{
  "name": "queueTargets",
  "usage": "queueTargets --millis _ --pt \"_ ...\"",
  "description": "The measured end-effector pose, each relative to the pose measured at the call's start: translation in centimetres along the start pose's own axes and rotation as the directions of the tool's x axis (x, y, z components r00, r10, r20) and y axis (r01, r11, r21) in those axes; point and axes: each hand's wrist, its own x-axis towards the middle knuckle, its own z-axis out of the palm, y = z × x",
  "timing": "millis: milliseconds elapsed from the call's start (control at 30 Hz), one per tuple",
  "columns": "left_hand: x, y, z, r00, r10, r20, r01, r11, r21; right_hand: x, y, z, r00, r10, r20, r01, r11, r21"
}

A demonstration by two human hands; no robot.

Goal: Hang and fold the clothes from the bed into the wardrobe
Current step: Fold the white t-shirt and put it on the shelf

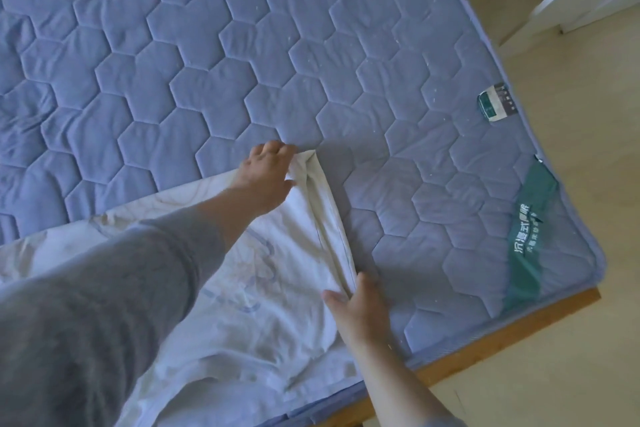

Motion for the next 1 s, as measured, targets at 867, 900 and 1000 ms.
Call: queueTargets --millis 867,900,1000 --pt "4.0 1.3 -0.4 0.977 -0.113 0.181 0.13 0.988 -0.084 -0.1 3.1 0.7 0.996 0.06 0.067 -0.064 0.996 0.065" --pt "4.1 1.3 -0.4 0.98 -0.125 0.155 0.143 0.983 -0.116 0.1 3.1 0.9 0.994 0.086 0.073 -0.091 0.993 0.075" --pt "4.4 1.6 -0.3 0.986 -0.146 0.079 0.16 0.964 -0.214 0.4 3.5 1.1 0.985 0.158 0.072 -0.163 0.984 0.075"
